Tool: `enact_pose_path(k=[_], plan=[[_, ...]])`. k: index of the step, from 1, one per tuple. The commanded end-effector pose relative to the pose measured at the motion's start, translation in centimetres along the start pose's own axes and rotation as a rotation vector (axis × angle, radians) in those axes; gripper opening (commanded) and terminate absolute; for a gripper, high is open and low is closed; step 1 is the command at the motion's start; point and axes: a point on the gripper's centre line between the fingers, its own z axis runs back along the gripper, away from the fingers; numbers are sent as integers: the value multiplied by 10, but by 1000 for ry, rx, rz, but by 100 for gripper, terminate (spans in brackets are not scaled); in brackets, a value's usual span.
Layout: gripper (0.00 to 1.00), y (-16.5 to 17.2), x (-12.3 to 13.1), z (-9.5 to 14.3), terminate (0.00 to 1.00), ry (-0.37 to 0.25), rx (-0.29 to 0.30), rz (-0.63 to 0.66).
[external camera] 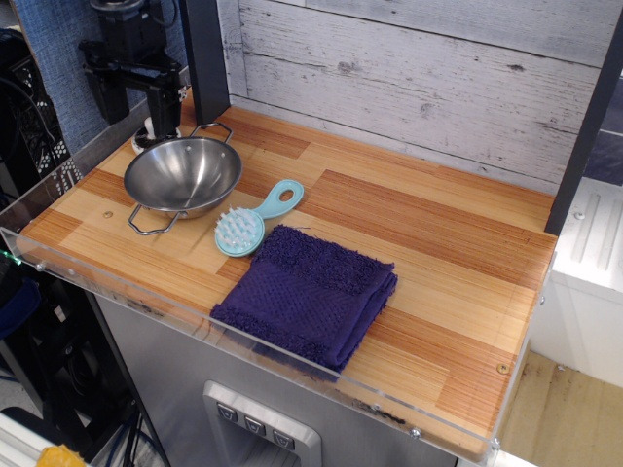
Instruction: Put the mushroom on the purple rag.
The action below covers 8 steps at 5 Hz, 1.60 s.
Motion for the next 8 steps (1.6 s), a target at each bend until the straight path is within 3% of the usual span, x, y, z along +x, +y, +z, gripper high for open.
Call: enact_pose_path(k=[1,3,4,5,6,7,8], plan=[[100,22,5,1,0,-4,47,20],[100,23,9,-4,0,-3,54,26],[0,16,8,-5,0,-13,56,25],[0,9,6,-1,0,-26,65,25],[0,-1,-3,31,0,-83,60,52],[0,-23,-25,80,0,-211,50,133],[0,-68,-60,130,0,-321,30,100]])
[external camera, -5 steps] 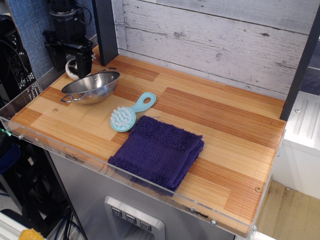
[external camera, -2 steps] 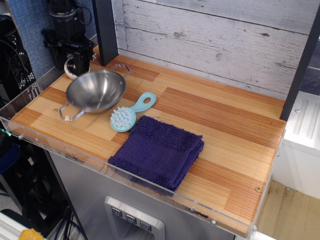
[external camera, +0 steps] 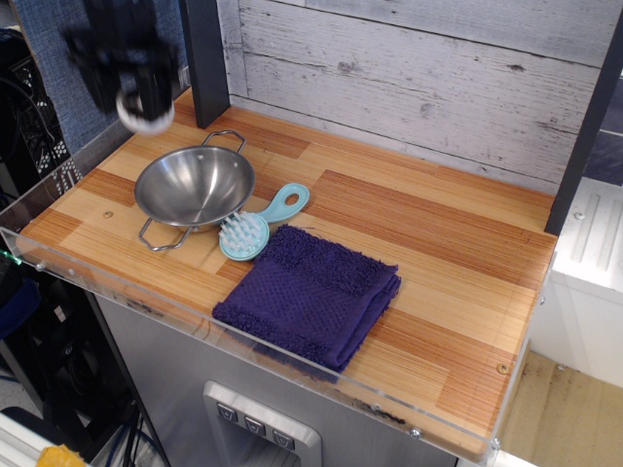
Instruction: Put the mushroom on the purple rag.
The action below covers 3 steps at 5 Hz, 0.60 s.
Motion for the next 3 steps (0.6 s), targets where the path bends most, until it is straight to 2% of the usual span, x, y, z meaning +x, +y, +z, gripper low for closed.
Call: enact_pose_path(k=[1,2,3], plan=[[0,-71,-57,85,0,-146,-91,-237],[0,-114,-88,58,0,-47,-104,-393],[0,-151,-107,19,0,60,-62,-419]])
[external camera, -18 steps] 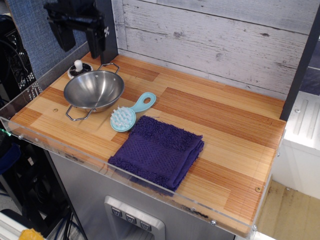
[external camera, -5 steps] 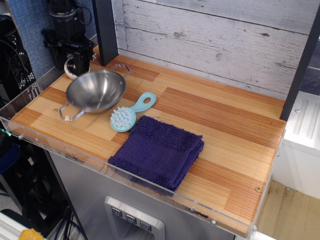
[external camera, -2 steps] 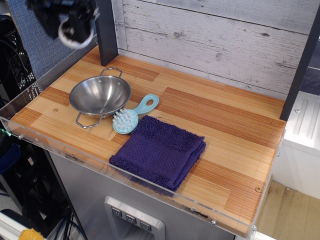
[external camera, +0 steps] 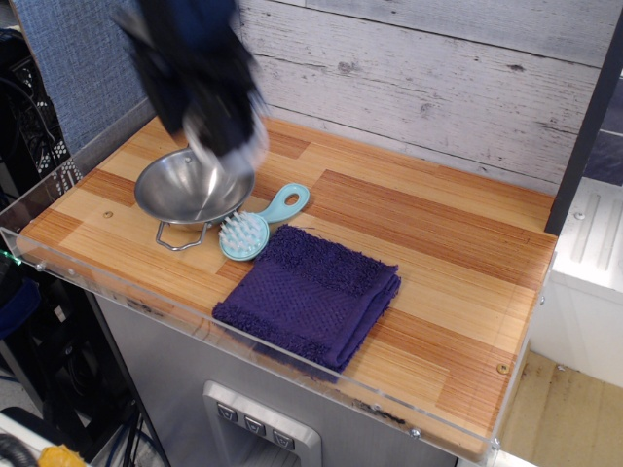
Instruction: Put the mushroom on the purple rag.
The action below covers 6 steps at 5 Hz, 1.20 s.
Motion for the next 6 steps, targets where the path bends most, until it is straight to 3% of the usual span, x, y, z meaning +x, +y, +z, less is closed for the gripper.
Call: enact_pose_path(k=[1,3,4,5,6], plan=[[0,-25,-12,-49,0,122,43,-33],[0,-27,-9,-63,0,162,52,-46],[100,-21,-7,-53,0,138,50,-38],[100,-17,-3,-30,0,60,50,-22],[100,-8,-2,8,0,-59,38,19]])
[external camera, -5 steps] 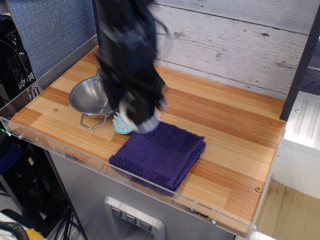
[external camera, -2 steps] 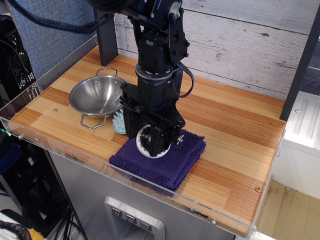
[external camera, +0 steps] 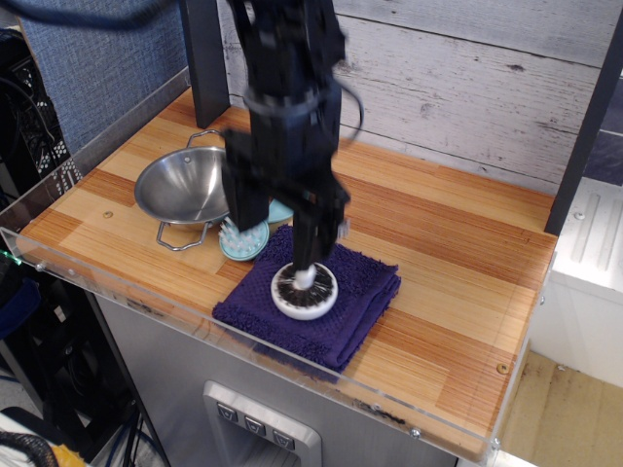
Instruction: Put the mushroom on the purple rag.
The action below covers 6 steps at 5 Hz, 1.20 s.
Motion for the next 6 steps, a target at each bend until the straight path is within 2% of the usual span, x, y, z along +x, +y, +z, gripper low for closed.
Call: enact_pose_path(k=[1,2,3,6], plan=[[100,36,-19,97,0,-263,18,187],[100,52,-22,123,0,-251,-4,277],[100,61,-16,126,0,-214,-26,316],[100,61,-16,126,0,-214,-26,316]])
